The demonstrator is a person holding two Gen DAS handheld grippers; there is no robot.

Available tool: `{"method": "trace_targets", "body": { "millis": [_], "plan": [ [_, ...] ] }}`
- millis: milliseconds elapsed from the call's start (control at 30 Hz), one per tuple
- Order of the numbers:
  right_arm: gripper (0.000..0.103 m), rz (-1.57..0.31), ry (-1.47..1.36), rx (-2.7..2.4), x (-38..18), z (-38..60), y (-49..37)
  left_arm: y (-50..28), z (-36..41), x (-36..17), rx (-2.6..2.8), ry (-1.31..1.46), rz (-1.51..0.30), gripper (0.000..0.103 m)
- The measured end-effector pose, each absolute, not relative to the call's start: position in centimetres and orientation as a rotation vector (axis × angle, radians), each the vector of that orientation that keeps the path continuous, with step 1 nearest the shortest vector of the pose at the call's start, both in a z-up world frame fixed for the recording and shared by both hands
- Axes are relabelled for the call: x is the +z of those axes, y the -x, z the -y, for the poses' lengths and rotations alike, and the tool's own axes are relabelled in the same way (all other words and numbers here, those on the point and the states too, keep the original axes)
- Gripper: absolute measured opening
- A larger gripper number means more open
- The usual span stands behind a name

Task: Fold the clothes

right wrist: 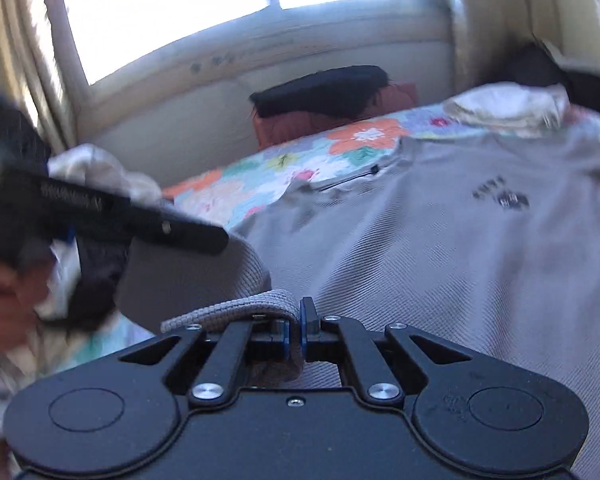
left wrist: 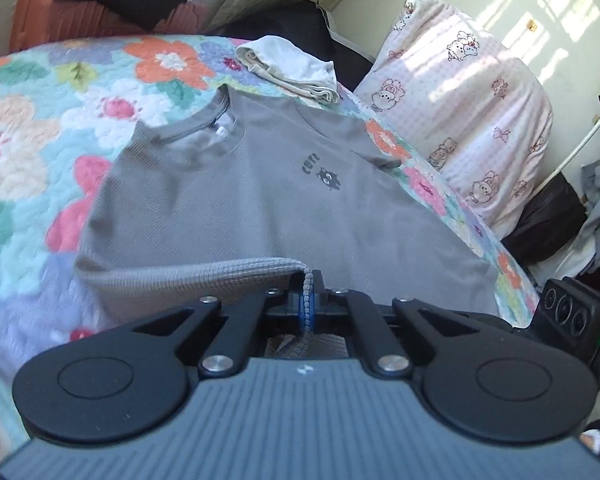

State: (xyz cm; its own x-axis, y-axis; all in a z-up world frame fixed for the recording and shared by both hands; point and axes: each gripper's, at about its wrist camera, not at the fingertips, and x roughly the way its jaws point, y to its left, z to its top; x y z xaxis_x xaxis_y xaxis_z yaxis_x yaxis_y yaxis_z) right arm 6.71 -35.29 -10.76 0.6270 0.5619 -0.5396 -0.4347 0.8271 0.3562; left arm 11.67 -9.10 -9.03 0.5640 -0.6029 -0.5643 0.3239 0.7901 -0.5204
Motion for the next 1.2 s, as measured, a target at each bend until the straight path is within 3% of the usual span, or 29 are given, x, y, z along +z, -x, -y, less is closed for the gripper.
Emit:
{"method": "trace_targets", "body": {
  "millis": [100,333,567,733,767,833,867,900,933,1033,1133,1200],
  "plan": [
    [0.005,-0.699,-0.312,0.533,-10.9,38.2,-9.9,-15.5,11.8,-7.6,-0.535,0.313,-0.748,0.002],
    [0.005,-0.729,-0.258,0.397,-9.8,43.6,-19.2,-22.7,19.1,-6.4,-0.5,0.211,-0.691,0.002],
    [0.004,-0.768,-0.224,0.367,-10.7,46.0,-22.7,-29.0,23.8,-6.3,-0.509,0.138,-0.711,0.002],
    [0.004,-0.718,-0.212,0.286,-7.9,49.4,-27.4,-33.8,28.8,-2.9,-0.622,0.017,-0.593,0.003],
    [0.004,-0.697,-0.208,0.254,-7.3,50.1,-28.5,-34.6,29.4,-2.4,-0.642,0.016,-0.592,0.007],
    [0.004,-0.663,-0.181,0.188,-6.4,51.9,-30.7,-35.6,29.8,-2.0,-0.614,0.012,-0.614,0.033],
    [0.006,-0.671,-0.168,0.142,-6.5,52.8,-31.7,-35.7,29.6,-2.3,-0.573,0.0,-0.621,0.057],
    [0.009,-0.68,-0.156,0.097,-6.7,53.7,-32.7,-35.6,29.1,-2.8,-0.542,-0.012,-0.618,0.063],
    [0.016,-0.71,-0.163,0.049,-7.3,54.6,-33.2,-35.4,28.3,-3.8,-0.531,-0.025,-0.619,0.063],
    [0.016,-0.749,-0.221,-0.012,-9.0,56.8,-31.9,-34.8,25.3,-7.6,-0.501,-0.057,-0.695,0.063],
    [0.04,-0.766,-0.294,-0.036,-10.6,58.7,-29.4,-34.1,21.3,-11.4,-0.425,-0.001,-0.788,0.063],
    [0.041,-0.779,-0.345,-0.021,-11.1,59.3,-26.9,-33.7,18.6,-13.6,-0.384,0.072,-0.845,0.063]
  ]
}}
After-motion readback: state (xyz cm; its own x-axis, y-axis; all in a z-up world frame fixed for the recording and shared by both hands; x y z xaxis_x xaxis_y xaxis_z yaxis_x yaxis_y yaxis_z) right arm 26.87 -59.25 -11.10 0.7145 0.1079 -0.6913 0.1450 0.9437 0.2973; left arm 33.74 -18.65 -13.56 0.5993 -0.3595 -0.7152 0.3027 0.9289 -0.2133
